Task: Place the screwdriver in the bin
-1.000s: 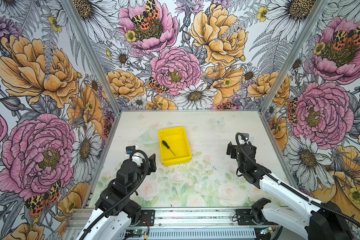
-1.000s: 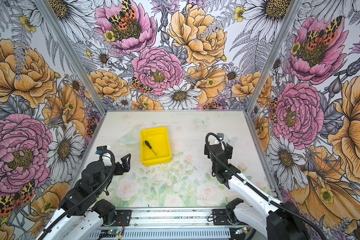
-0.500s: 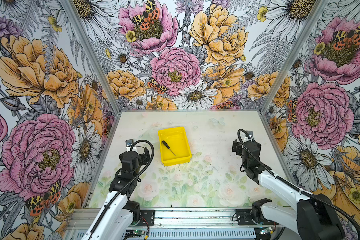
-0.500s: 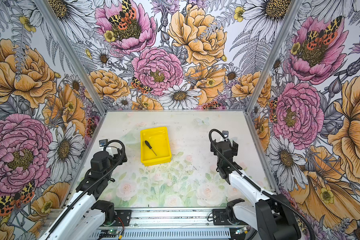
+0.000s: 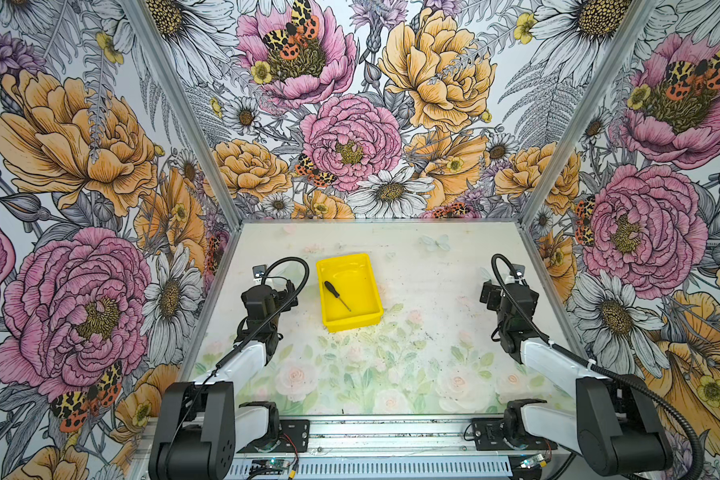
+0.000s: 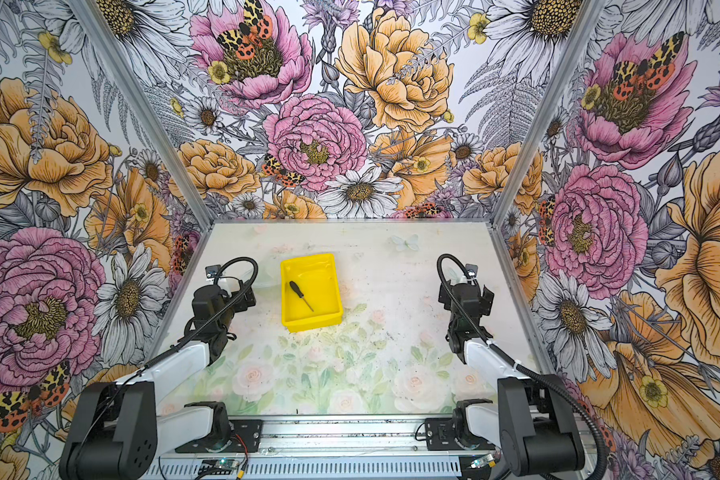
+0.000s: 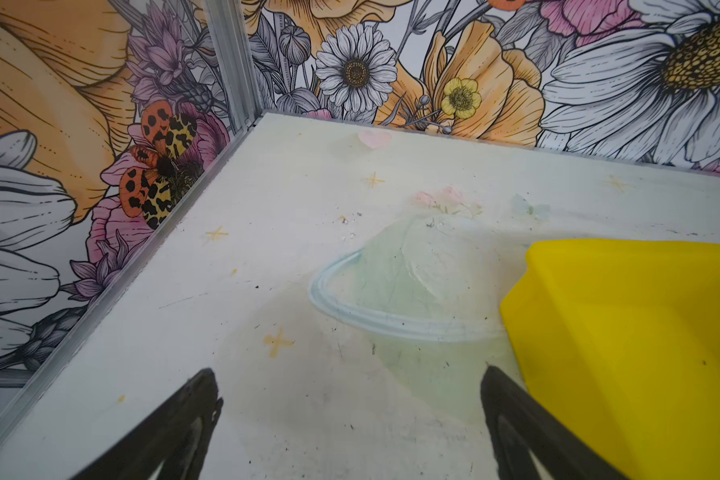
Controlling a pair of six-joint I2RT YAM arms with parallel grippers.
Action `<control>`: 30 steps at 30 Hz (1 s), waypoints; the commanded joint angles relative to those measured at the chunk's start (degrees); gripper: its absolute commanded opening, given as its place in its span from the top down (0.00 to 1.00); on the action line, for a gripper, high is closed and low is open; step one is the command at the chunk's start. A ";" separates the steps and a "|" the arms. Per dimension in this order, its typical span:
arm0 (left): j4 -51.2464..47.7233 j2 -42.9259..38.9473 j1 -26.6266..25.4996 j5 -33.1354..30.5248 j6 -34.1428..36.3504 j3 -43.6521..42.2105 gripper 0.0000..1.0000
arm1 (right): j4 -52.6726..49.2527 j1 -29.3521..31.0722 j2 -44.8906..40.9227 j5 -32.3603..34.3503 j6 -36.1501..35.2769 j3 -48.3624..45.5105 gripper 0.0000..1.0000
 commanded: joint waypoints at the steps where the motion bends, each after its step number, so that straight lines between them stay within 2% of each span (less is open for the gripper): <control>1: 9.95 3.86 -0.28 1.07 0.83 -0.46 0.01 | 6.44 -1.06 1.86 -2.89 0.72 -0.37 0.00; 9: 17.94 13.10 2.04 3.57 1.02 2.86 0.01 | 9.95 -3.08 7.28 -7.21 -0.36 1.94 0.01; 15: 26.41 17.02 1.98 4.71 1.29 -0.02 0.01 | 14.78 -3.77 10.47 -9.45 0.02 2.22 0.01; 17: 30.52 18.59 1.96 7.24 2.36 -1.37 0.02 | 18.64 -3.93 11.90 -10.08 0.38 1.05 0.01; 25: 29.68 18.44 0.99 5.62 2.95 -1.13 0.01 | 23.41 -3.96 16.35 -14.49 -1.36 0.65 0.01; 30: 29.94 18.51 0.87 5.53 3.06 -1.16 0.01 | 24.59 -3.44 17.06 -14.06 -1.96 0.27 0.01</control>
